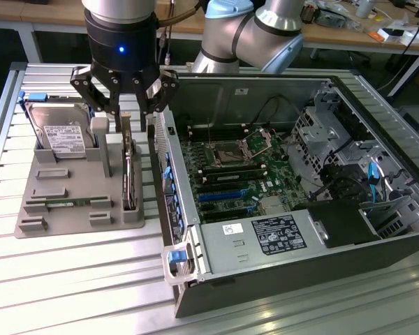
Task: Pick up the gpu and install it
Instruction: 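Pick up the gpu and move the gpu toward the slot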
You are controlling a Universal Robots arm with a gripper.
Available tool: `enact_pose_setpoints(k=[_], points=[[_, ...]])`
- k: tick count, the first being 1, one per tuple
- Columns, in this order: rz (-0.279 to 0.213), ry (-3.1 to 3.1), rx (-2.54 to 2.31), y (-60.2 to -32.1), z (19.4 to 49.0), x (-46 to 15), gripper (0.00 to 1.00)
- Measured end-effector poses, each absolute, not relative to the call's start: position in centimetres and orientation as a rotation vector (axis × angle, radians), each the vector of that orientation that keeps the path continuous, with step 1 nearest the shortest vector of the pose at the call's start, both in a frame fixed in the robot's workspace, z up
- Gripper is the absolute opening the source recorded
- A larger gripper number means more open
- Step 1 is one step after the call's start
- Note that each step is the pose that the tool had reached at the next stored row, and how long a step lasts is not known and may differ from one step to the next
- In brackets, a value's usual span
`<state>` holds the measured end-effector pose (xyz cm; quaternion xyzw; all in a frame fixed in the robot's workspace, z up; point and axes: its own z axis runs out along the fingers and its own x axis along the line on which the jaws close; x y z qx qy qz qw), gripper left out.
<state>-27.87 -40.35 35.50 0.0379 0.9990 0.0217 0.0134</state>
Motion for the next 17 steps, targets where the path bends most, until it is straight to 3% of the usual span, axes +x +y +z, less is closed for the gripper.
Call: enact_pose_setpoints(k=[17], points=[[0.068, 3.112, 0.118, -40.6, 34.0, -27.9, 0.42]])
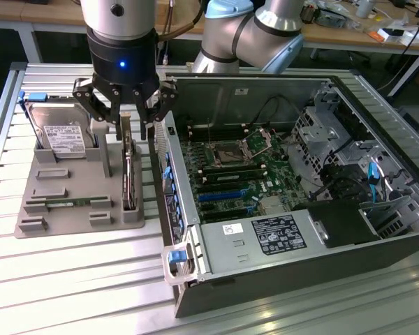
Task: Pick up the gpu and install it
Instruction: 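Pick up the gpu and move the gpu toward the slot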
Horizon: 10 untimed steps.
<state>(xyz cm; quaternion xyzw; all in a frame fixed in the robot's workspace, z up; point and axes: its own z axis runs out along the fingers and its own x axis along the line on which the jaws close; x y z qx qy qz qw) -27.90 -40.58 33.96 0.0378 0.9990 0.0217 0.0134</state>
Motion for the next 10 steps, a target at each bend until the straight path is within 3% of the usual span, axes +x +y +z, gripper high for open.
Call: enact_pose_setpoints(k=[10], points=[[0.068, 3.112, 0.118, -40.67, 33.25, -27.9, 0.42]])
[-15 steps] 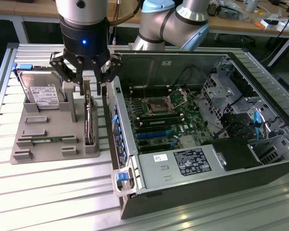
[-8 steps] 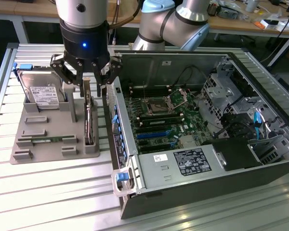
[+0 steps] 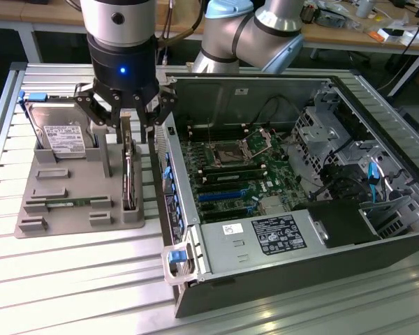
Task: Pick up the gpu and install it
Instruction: 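Pick up the gpu and move the gpu toward the slot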
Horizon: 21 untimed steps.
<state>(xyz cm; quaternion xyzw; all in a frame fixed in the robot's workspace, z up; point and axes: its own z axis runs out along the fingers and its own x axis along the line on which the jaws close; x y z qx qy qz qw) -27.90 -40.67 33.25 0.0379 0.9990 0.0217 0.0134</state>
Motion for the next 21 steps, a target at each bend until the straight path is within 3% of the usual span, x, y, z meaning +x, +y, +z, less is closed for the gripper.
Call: enact_pose_setpoints(k=[21], points=[[0.068, 3.112, 0.118, -40.9, 31.6, -27.9, 0.42]])
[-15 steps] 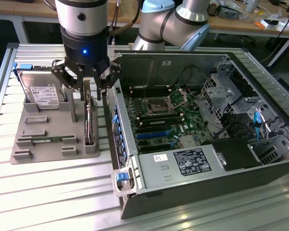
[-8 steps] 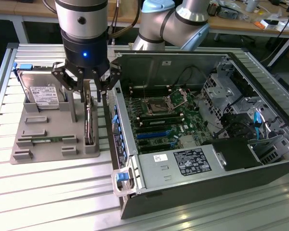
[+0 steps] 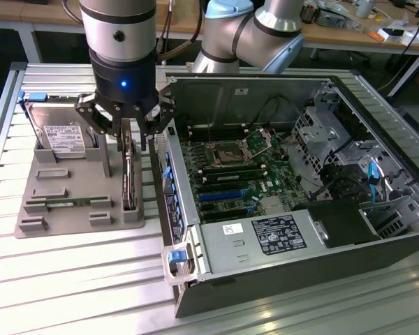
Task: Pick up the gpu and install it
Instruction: 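Pick up the gpu and move the gpu toward the slot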
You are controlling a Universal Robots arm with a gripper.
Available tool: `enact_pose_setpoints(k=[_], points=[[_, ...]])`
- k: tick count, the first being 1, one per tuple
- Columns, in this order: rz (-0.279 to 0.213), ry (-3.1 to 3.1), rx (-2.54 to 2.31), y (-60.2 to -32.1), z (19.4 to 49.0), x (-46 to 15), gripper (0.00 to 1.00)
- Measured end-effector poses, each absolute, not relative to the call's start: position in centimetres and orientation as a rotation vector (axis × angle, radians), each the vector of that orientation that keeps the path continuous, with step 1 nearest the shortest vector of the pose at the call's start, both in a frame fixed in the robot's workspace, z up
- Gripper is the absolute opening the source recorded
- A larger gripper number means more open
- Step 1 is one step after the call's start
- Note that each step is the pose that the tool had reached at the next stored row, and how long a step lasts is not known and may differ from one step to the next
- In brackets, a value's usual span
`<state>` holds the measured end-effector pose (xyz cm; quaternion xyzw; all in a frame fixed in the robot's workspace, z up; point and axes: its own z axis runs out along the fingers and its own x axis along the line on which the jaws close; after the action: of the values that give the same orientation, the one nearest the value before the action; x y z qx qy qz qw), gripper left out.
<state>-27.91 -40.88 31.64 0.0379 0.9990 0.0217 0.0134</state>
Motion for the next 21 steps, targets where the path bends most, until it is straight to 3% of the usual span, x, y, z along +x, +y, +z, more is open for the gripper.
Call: enact_pose_setpoints(k=[21], points=[[0.068, 3.112, 0.118, -41.1, 30.0, -27.9, 0.42]])
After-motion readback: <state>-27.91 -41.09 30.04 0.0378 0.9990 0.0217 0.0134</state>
